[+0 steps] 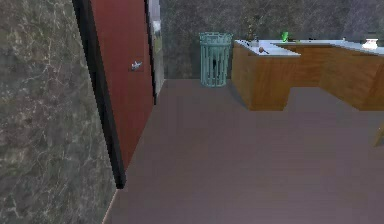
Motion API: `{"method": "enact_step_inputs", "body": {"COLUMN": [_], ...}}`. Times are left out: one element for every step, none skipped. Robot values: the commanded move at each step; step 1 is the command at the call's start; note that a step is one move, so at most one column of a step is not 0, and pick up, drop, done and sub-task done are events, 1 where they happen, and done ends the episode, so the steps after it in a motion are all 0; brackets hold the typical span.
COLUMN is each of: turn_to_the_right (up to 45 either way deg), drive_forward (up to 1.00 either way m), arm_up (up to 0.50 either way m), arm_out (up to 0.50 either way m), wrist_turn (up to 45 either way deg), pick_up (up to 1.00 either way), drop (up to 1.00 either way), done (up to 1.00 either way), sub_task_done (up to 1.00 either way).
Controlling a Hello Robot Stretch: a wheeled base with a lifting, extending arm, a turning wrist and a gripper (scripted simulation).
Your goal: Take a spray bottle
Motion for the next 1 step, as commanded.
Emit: {"method": "enact_step_inputs", "body": {"turn_to_the_right": [0.0], "drive_forward": [0.0], "arm_up": [0.0], "arm_out": [0.0], "wrist_turn": [0.0], "pick_up": [0.0], "drop": [0.0], "done": [1.0], "sub_task_done": [0.0]}}
